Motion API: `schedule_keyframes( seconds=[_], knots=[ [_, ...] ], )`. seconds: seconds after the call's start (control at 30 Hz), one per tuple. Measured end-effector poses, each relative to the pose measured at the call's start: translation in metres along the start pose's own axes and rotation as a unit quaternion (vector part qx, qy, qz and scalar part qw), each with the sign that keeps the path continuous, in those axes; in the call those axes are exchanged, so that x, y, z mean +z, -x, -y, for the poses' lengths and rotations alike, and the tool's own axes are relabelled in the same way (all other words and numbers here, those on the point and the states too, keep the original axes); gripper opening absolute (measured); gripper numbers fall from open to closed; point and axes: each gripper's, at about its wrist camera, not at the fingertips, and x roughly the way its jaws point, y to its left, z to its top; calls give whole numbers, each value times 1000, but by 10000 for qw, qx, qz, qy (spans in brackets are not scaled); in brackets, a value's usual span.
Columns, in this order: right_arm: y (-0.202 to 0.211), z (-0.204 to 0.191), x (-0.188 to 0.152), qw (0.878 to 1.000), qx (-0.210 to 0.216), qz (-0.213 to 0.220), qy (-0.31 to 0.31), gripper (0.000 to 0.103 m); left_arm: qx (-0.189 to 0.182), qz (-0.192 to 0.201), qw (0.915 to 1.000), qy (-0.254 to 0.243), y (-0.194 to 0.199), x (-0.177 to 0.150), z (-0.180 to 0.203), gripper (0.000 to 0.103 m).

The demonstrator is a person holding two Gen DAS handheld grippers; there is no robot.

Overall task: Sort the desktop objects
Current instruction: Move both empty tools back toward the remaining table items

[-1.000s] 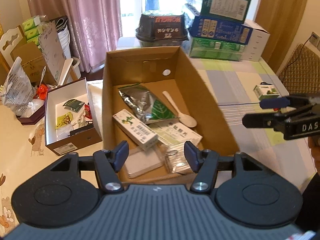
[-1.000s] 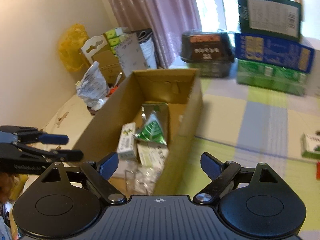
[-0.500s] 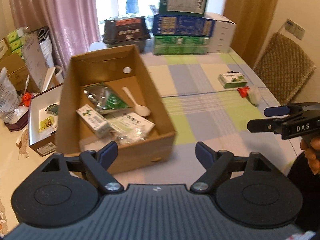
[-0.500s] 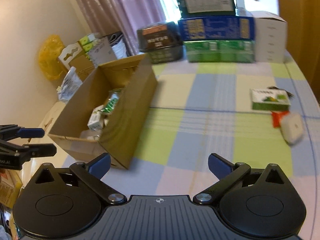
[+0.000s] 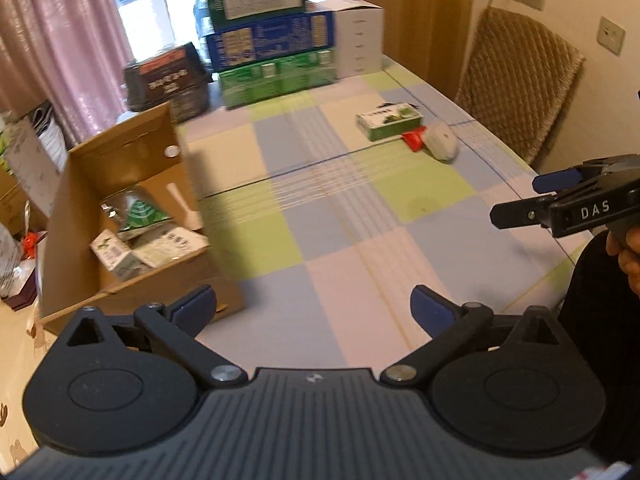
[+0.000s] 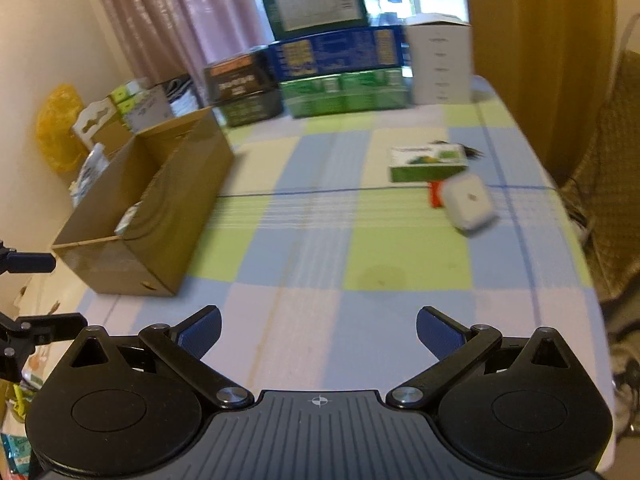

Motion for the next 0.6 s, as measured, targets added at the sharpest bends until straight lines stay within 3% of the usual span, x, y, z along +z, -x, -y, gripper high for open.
schedule_keyframes(
  seconds=[0.4,0.6],
  knots=[
    [26,56,-14,9982,-438,60,-402,101,-377,-26,9988,-319,-28,13,52,101],
    [27,67,-15,9974,-642,-50,-307,101,-507,-76,9979,-391,-43,21,64,101]
  ],
)
